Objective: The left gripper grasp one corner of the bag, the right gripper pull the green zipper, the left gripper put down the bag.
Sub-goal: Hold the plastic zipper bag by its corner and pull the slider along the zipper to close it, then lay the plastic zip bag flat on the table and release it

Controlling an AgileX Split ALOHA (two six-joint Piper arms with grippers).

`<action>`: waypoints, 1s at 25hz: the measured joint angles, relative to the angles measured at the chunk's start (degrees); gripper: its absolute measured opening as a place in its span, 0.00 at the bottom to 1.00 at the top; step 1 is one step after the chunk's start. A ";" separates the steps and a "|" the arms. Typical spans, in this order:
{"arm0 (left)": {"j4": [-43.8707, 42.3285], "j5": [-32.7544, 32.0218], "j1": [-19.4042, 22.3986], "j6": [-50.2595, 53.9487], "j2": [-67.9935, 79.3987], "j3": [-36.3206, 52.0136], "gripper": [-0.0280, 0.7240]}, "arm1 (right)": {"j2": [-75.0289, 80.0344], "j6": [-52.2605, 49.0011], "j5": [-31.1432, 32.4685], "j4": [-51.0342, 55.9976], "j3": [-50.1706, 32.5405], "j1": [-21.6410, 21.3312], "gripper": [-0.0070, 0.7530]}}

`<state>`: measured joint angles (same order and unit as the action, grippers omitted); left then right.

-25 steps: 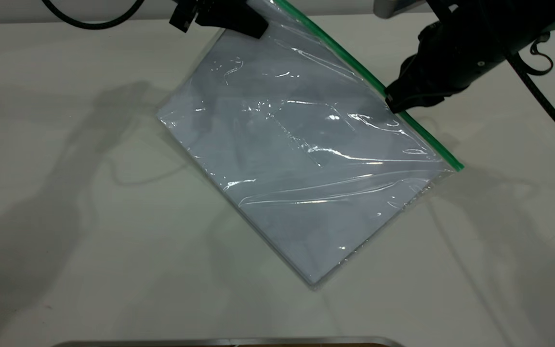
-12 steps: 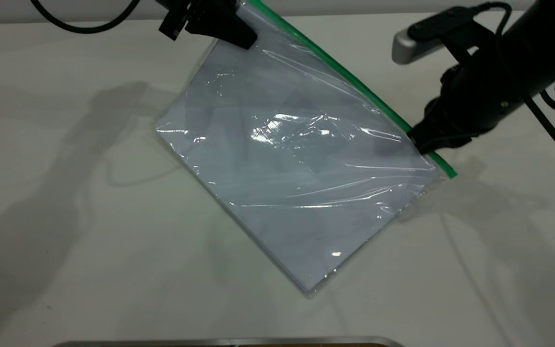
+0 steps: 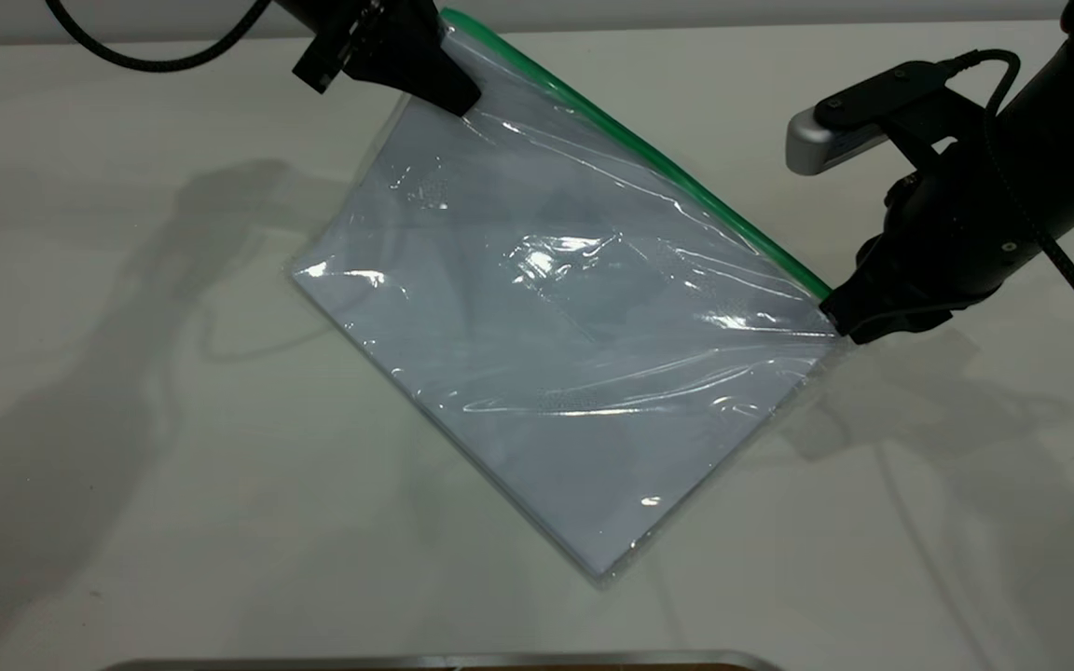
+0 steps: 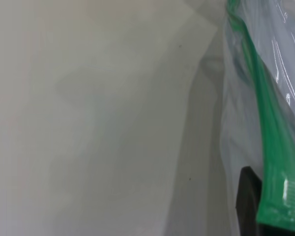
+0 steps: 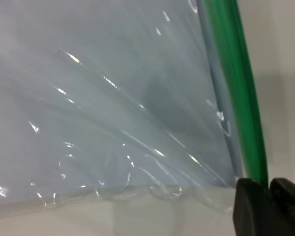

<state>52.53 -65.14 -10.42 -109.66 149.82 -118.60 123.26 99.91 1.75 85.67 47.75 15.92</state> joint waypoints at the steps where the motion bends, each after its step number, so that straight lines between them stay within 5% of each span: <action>1: -0.06 0.00 0.00 0.00 0.00 0.00 0.11 | 0.00 0.00 0.00 0.00 0.00 0.00 0.06; 6: -0.11 0.00 0.00 0.00 0.00 0.00 0.12 | 0.00 -0.02 0.00 0.00 -0.04 0.00 0.11; 9: -1.14 0.33 0.00 0.29 0.00 0.00 0.18 | 0.00 -0.08 -1.75 0.00 -0.17 -0.10 0.22; 17: -1.85 7.80 -0.16 6.70 -0.10 0.00 0.66 | 0.00 -0.08 -4.53 0.93 -0.17 -0.40 0.64; 21: -3.39 15.36 -0.18 14.36 -0.50 0.00 0.84 | 0.00 -0.08 -5.80 2.46 1.25 -0.40 0.70; 25: -10.98 17.84 -0.18 24.79 -3.20 0.00 0.87 | -0.73 -0.08 -4.51 2.60 4.33 -0.40 0.71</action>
<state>41.55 -47.30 -10.60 -84.87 146.62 -118.60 122.53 99.83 -2.76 88.27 52.08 15.52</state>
